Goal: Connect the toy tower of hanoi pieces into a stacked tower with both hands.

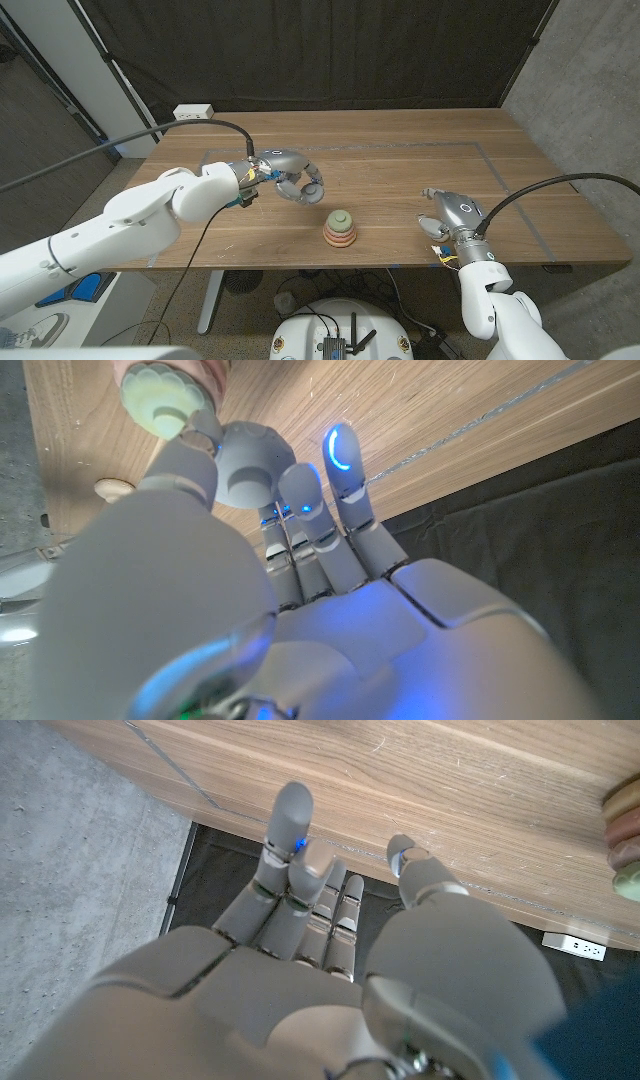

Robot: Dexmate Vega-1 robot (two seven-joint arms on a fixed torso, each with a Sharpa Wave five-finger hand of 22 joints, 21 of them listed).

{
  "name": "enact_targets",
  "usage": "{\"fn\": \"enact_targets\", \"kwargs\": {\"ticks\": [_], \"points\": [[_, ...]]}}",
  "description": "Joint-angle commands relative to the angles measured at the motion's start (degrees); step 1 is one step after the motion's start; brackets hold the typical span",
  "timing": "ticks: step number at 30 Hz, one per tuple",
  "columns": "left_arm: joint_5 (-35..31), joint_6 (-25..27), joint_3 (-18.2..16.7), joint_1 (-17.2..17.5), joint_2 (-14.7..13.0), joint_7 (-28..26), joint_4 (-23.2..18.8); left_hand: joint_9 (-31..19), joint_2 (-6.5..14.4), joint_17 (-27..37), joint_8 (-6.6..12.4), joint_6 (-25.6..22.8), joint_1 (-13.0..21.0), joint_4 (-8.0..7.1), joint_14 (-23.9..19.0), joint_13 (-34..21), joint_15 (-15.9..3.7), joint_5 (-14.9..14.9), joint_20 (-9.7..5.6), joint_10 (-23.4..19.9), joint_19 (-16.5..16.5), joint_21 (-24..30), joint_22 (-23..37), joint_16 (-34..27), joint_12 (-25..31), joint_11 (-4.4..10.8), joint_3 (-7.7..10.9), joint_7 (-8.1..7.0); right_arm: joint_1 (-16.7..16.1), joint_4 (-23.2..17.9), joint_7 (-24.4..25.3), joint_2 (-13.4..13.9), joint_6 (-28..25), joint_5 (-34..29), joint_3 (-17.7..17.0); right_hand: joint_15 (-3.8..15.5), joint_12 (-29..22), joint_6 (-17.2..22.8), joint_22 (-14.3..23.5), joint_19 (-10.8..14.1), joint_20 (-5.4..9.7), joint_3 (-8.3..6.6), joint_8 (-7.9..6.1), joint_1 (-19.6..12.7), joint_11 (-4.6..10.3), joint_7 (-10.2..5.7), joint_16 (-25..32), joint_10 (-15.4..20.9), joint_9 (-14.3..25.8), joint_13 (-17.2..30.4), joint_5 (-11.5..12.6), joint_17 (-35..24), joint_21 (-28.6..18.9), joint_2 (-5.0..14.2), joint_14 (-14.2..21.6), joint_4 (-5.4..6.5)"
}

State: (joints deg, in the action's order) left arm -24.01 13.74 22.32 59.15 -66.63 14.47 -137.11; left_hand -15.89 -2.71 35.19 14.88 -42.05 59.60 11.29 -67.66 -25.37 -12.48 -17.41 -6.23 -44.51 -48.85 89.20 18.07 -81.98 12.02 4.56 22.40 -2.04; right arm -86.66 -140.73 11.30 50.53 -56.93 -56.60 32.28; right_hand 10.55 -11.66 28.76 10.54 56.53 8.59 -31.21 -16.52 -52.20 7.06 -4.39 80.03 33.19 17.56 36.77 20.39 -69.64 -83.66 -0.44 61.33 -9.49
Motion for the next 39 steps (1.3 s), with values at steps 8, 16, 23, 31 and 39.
{"fn": "enact_targets", "kwargs": {"ticks": [8, 16, 23, 31, 39], "points": [[-1.2, -4.1, 5.9, -7.3, 5.6, 7.8, 2.4, -0.9, 1.6, 0.4, 0.1, -0.6, 1.6, -1.65, -0.5, -8.1, -0.11, -0.2, -6.03, -7.8, -0.7, 0.0, -0.1, 0.2, 0.2, 7.27, 1.87, -0.07, -2.1, -0.9, 2.8, 0.8, -0.3, 2.8, -1.4, 2.01, -0.1, 0.3, 0.2, 0.3, 4.02, 0.09, -0.31, -0.2, 0.0, 0.05, 0.0, 0.6, 0.1, 0.3, 0.3, -0.2, 0.2, 0.36, 0.4, 0.02], [-2.6, -4.5, 8.2, -9.2, 7.6, 9.9, 3.3, -1.1, 1.6, 1.0, -0.15, -0.8, 1.8, -1.66, -0.9, -8.4, -0.12, -0.2, -6.03, -7.8, -0.5, 0.0, 0.0, 0.1, 0.2, 7.21, 1.82, -0.06, -2.2, -1.3, 3.1, 1.6, -0.7, 3.4, -1.4, 2.01, -0.1, 0.4, 0.1, 0.2, 4.01, 0.12, -0.31, -0.2, -0.07, 0.12, -0.1, 0.7, 0.1, 0.3, 0.3, -0.1, 0.2, 0.36, 0.3, 0.06], [-4.7, -4.7, 9.7, -10.1, 8.7, 11.1, 3.7, -1.3, 1.7, 1.1, -0.43, -0.8, 1.9, -1.66, -0.4, -8.5, -0.12, -0.2, -6.04, -7.7, -0.5, 0.0, 0.1, 0.7, 0.0, 7.21, 1.8, -0.07, -2.9, -1.7, 4.2, 2.2, -1.1, 4.0, -1.8, 2.01, -0.1, 0.4, 0.2, 0.3, 4.02, 0.14, -0.28, -0.2, -0.02, 0.1, -0.1, 0.7, 0.1, 0.3, 0.3, -0.1, 0.1, 0.35, 0.3, 0.06], [-7.4, -5.1, 11.5, -11.1, 10.4, 12.2, 4.9, -1.4, 1.7, 1.6, -0.83, -0.5, 2.0, -1.67, -0.9, -8.7, -0.12, -0.1, -6.04, -7.2, -0.5, 0.0, 0.0, 0.6, -0.2, 7.13, 1.72, -0.03, -2.8, -2.0, 4.5, 2.5, -1.8, 4.4, -1.6, 2.0, -0.1, 0.3, 0.2, 0.3, 4.02, 0.15, -0.25, -0.2, -0.07, 0.07, 0.2, 0.7, 0.1, 0.3, 0.4, -0.3, 0.2, 0.36, 0.5, 0.07], [-7.8, -6.1, 12.6, -12.1, 11.9, 13.4, 6.6, -1.6, 1.7, 1.4, -1.02, -0.6, 2.2, -1.65, -0.7, -8.6, -0.13, -0.1, -6.04, -7.2, -0.6, 0.1, 0.1, 1.2, -0.2, 7.11, 1.55, -0.03, -2.3, -2.1, 4.7, 2.8, -2.3, 4.7, -1.3, 2.01, 0.0, 0.3, 0.1, 0.2, 4.02, 0.16, -0.23, -0.2, 0.01, 0.08, -0.1, 0.6, 0.1, 0.3, 0.4, -0.1, 0.3, 0.36, 0.3, 0.07]]}}
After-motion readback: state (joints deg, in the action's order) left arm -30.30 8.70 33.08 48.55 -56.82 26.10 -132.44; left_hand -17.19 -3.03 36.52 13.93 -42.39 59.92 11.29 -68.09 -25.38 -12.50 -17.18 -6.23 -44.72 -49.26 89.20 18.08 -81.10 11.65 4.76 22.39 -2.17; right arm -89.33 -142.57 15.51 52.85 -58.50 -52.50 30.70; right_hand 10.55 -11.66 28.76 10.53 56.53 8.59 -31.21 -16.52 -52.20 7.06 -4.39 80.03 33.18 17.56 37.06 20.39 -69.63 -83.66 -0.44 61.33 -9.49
